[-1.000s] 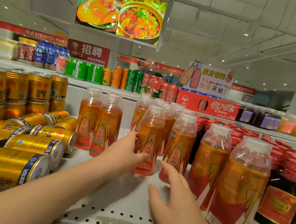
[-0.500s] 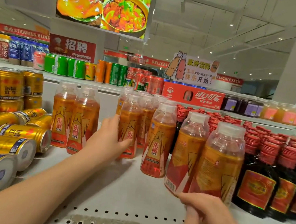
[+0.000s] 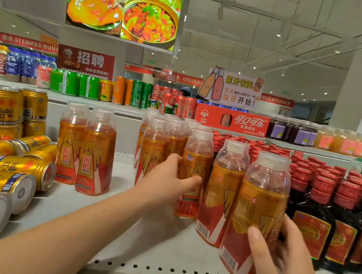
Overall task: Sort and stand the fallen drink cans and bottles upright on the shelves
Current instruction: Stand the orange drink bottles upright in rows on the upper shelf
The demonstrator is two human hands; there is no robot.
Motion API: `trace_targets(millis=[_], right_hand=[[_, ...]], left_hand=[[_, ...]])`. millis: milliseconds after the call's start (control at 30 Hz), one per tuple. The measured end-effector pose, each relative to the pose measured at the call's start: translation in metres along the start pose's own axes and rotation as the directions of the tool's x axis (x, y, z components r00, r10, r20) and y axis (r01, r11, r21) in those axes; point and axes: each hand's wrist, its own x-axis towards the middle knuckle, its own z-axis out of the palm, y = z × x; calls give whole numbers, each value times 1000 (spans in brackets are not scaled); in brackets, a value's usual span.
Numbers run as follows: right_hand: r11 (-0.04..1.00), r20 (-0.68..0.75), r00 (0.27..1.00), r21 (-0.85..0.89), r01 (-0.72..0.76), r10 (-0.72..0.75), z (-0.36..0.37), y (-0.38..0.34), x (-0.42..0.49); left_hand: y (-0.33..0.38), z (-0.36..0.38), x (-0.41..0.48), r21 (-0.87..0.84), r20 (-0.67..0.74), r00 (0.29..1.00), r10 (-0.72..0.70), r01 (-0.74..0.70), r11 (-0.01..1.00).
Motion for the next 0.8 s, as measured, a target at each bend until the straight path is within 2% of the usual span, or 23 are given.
trace_targets(millis=[167,333,500,700,767,800], right_hand=[[993,-31,999,-112,-27,23,8,-2,-2],[992,-31,999,-120,-38,35,10,1,-2],[992,-2,998,-114,-60,60,8,-2,-3],[983,-48,998,-178,-45,37,12,-9,-8],[980,-43,999,-197,-24,15,12,-7,-9],[978,-40,999,-209,-12,4,12,-6,-9]], left_hand=[[4,14,17,46,-104,994,-16,21,999],[6,19,31,-17,-68,996,-62,61,998],[-2,24,34,-79,-34,999,-18,15,997],[-10,19,35,-189,32,999,-9,15,982],[-6,17,31,-164,34,999,-14,19,986],[-3,14,28,-82,-8,1000,9,-9,997]])
